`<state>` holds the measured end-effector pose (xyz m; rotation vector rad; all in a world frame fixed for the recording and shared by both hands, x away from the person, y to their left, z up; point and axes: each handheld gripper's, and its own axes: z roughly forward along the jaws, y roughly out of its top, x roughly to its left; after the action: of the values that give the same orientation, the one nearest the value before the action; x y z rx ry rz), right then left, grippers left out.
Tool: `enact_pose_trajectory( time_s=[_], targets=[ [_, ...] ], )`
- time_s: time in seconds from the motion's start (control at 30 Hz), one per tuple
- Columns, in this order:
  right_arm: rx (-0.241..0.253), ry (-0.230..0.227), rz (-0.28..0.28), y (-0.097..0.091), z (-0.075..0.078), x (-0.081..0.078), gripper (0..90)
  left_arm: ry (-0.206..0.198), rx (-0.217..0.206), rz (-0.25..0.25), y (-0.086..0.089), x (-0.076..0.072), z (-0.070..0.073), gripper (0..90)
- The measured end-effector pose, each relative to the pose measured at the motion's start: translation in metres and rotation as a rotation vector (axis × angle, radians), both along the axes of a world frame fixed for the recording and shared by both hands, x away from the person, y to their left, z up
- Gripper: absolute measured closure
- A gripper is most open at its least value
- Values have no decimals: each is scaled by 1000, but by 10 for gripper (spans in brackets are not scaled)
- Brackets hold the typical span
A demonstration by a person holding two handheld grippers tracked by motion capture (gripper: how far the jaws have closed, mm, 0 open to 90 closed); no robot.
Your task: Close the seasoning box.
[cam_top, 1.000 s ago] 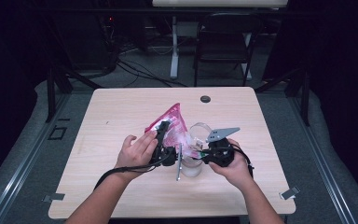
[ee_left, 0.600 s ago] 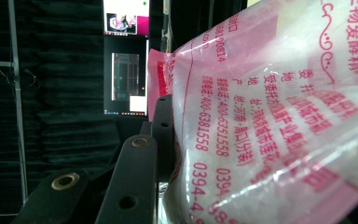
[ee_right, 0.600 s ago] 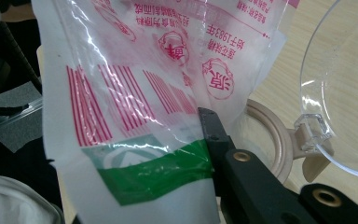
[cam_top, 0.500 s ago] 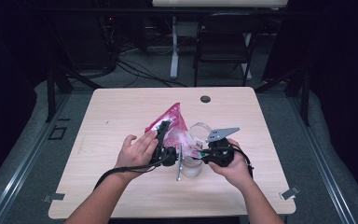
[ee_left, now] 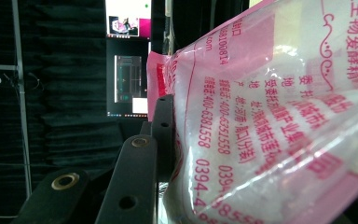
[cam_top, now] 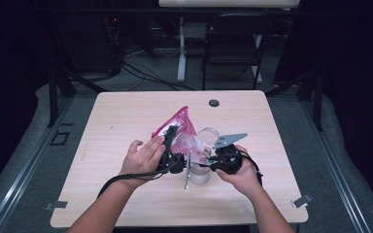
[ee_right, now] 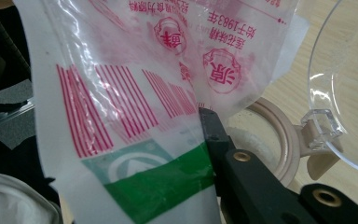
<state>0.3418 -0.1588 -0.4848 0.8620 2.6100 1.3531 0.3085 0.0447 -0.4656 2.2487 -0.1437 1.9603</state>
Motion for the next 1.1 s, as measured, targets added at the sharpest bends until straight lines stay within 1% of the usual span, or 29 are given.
enact_pose_trajectory(
  time_s=[0.1,0.13,0.23,0.5,0.57,0.67,0.77,0.87,0.9,0.93,0.97,1.03,1.1],
  targets=[
    [-1,0,-2,0,0,0,900,5,-2,1,0,0,-1,731],
    [2,1,-5,0,-1,0,900,-3,2,-1,-1,0,0,730],
    [2,7,-10,0,-1,0,900,-2,5,-1,-1,0,0,730],
    [0,4,-7,0,-1,1,900,2,3,3,-1,0,0,730],
    [1,3,-9,0,-1,1,900,-7,6,-3,-1,0,0,729],
    [1,3,-14,0,-1,0,900,-4,5,-2,-1,0,0,729],
    [3,1,-17,0,-2,1,900,-12,7,-11,-1,0,-1,728],
    [1,-1,-19,0,-2,1,900,-5,-2,-10,-1,0,-2,726],
    [2,-2,-20,0,-2,1,900,-2,1,-4,-1,-1,-2,726],
    [0,-2,-18,0,-2,1,900,-11,5,-8,-1,-1,-1,726],
    [0,-3,-18,0,-2,1,900,-12,0,-15,-1,0,-2,725],
    [1,-3,-17,0,-2,1,900,-3,3,-4,0,0,-1,724],
    [-3,-6,-17,-1,-1,1,900,-10,5,-8,0,0,-1,721]
  ],
)
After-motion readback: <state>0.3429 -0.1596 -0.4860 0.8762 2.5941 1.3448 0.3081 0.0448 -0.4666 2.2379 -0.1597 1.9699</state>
